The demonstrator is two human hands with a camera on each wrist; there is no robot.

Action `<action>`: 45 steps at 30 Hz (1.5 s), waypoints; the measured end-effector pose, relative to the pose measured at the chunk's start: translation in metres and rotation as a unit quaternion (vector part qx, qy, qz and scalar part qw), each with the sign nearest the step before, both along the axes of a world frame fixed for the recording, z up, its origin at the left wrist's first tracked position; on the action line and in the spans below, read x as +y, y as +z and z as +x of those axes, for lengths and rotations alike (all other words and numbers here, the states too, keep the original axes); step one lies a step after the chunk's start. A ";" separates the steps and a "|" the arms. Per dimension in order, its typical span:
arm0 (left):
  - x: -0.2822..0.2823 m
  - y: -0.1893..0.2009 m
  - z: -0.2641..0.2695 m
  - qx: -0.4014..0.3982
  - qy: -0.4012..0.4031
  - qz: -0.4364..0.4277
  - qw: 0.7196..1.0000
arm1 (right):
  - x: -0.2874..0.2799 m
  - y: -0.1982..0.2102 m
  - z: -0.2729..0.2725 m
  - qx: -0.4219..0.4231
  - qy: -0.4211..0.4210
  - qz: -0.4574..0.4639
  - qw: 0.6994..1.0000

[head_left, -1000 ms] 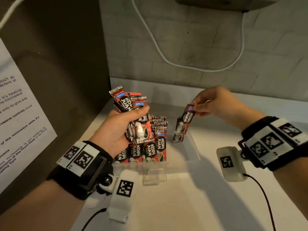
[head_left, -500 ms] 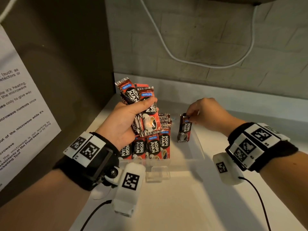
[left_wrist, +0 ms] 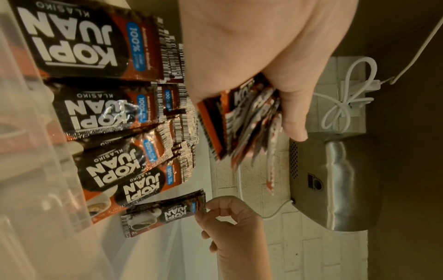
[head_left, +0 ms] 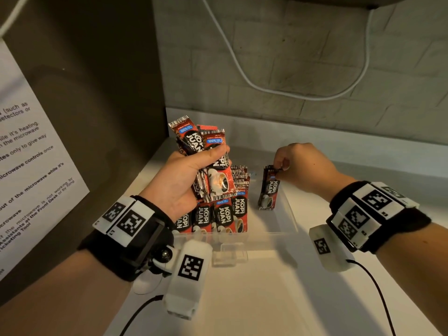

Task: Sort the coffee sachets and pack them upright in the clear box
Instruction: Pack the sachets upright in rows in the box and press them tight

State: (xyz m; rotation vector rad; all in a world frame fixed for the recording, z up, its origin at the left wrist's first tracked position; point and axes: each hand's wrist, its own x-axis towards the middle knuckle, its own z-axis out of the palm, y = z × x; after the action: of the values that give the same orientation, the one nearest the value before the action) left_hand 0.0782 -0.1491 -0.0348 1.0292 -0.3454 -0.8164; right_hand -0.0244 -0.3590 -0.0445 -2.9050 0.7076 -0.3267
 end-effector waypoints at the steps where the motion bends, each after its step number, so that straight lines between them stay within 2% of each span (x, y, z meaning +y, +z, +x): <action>1: 0.000 0.000 0.000 0.000 0.000 0.004 1.000 | 0.001 0.001 0.000 0.000 -0.004 -0.004 1.000; 5: -0.003 -0.002 -0.003 0.002 0.006 0.016 1.000 | 0.007 0.010 -0.003 -0.017 -0.023 -0.026 0.999; 8: -0.005 -0.004 -0.007 -0.002 -0.003 0.023 1.000 | 0.018 0.027 -0.003 -0.103 -0.016 0.014 0.994; 10: -0.007 -0.004 -0.011 -0.007 -0.015 0.031 0.999 | 0.033 0.038 -0.004 -0.171 0.035 0.129 0.976; 11: -0.008 -0.004 -0.013 -0.012 -0.022 0.032 0.999 | 0.043 0.044 -0.006 -0.191 0.071 0.209 0.956; 13: -0.010 -0.004 -0.017 -0.028 -0.037 0.031 0.998 | 0.061 0.052 -0.011 -0.185 0.132 0.352 0.908; 14: -0.010 -0.004 -0.019 -0.034 -0.046 0.029 0.998 | 0.066 0.053 -0.013 -0.162 0.150 0.386 0.896; 17: -0.010 -0.001 -0.023 -0.037 -0.069 0.022 0.997 | 0.073 0.051 -0.012 -0.118 0.163 0.365 0.909; 21: -0.012 -0.001 -0.019 -0.018 -0.060 0.046 0.997 | 0.074 0.049 -0.009 -0.151 0.125 0.365 0.910; 25: -0.010 -0.004 -0.010 0.000 -0.014 0.046 0.999 | 0.065 0.053 -0.010 -0.229 0.087 0.422 0.873; 27: -0.007 -0.004 -0.005 0.001 0.005 0.043 0.999 | 0.052 0.054 -0.013 -0.261 0.066 0.423 0.865; 30: -0.003 -0.004 0.003 0.016 0.030 0.034 0.999 | 0.033 0.050 -0.018 -0.260 0.037 0.402 0.877; 35: -0.002 -0.003 0.006 0.023 0.038 0.024 0.999 | 0.017 0.025 -0.021 -0.154 -0.003 0.334 0.930; 45: -0.003 -0.005 0.006 0.022 0.030 0.031 0.999 | 0.009 0.002 -0.020 -0.086 0.004 0.270 0.959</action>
State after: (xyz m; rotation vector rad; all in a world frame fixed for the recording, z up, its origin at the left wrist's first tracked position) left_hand 0.0842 -0.1524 -0.0395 1.0726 -0.2518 -0.7997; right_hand -0.0442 -0.3503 -0.0424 -2.3307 0.6358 -0.3189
